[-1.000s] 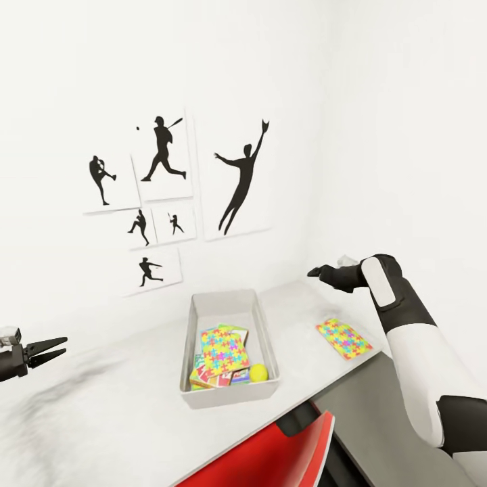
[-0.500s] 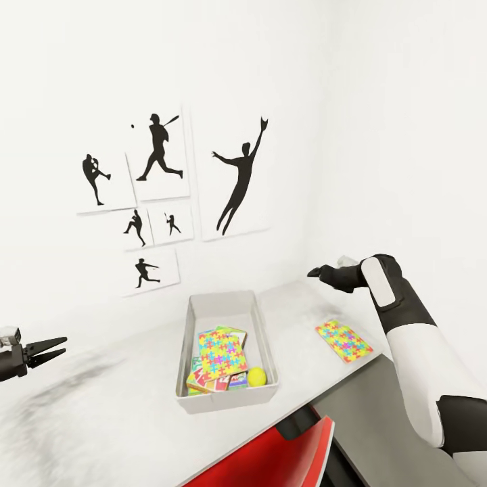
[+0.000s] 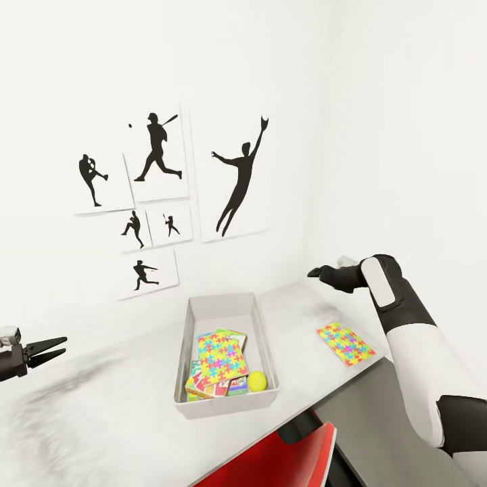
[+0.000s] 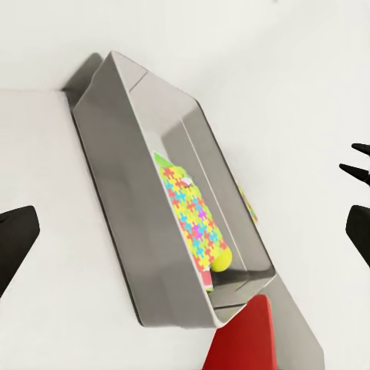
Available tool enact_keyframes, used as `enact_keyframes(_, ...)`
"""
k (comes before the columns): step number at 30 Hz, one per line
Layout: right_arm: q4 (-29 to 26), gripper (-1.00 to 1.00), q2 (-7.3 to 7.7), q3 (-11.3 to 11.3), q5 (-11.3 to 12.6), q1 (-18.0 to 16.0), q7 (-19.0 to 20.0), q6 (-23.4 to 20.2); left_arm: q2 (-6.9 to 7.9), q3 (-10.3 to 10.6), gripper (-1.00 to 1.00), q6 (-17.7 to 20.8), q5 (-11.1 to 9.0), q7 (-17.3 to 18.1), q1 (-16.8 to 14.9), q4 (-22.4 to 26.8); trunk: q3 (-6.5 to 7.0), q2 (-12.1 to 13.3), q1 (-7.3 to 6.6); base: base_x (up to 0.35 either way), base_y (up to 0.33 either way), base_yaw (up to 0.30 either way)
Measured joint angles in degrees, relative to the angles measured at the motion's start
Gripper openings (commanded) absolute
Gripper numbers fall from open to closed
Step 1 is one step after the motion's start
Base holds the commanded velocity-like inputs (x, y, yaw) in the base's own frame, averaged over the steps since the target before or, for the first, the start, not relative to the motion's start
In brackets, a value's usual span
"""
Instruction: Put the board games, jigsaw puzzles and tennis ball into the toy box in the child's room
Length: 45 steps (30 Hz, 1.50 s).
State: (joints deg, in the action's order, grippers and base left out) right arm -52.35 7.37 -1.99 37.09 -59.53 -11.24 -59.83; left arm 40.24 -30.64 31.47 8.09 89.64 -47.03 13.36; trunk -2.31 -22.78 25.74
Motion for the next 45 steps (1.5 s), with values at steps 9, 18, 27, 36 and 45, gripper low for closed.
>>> enact_keyframes(9,0.0,1.00,0.00,0.0,0.0,0.0,0.0,0.0,0.02,0.0,1.00,0.0,0.0,0.0,0.0,0.0,0.00,0.0,-0.01,0.075,0.012,0.000)
enact_keyframes(18,0.0,1.00,0.01,0.0,0.0,0.0,0.0,0.0,0.03,0.0,1.00,0.0,0.0,0.0,0.0,0.0,0.00,0.0,0.00,0.025,0.003,0.000)
enact_keyframes(27,0.1,1.00,0.06,0.0,0.0,0.0,-0.1,0.0,0.02,0.0,1.00,0.0,0.0,0.0,0.0,0.0,0.00,0.0,0.00,0.001,0.000,0.000)
enact_keyframes(36,-0.1,1.00,0.11,0.0,-0.1,0.0,-0.1,0.0,0.02,0.0,1.00,0.0,0.0,0.0,0.0,0.0,0.00,0.0,0.00,0.000,0.000,0.000)
enact_keyframes(45,-0.1,1.00,0.34,0.0,-0.1,0.0,-0.1,0.0,0.03,0.0,1.00,0.0,0.0,0.0,0.0,0.0,0.00,0.0,0.00,0.000,0.000,0.000)
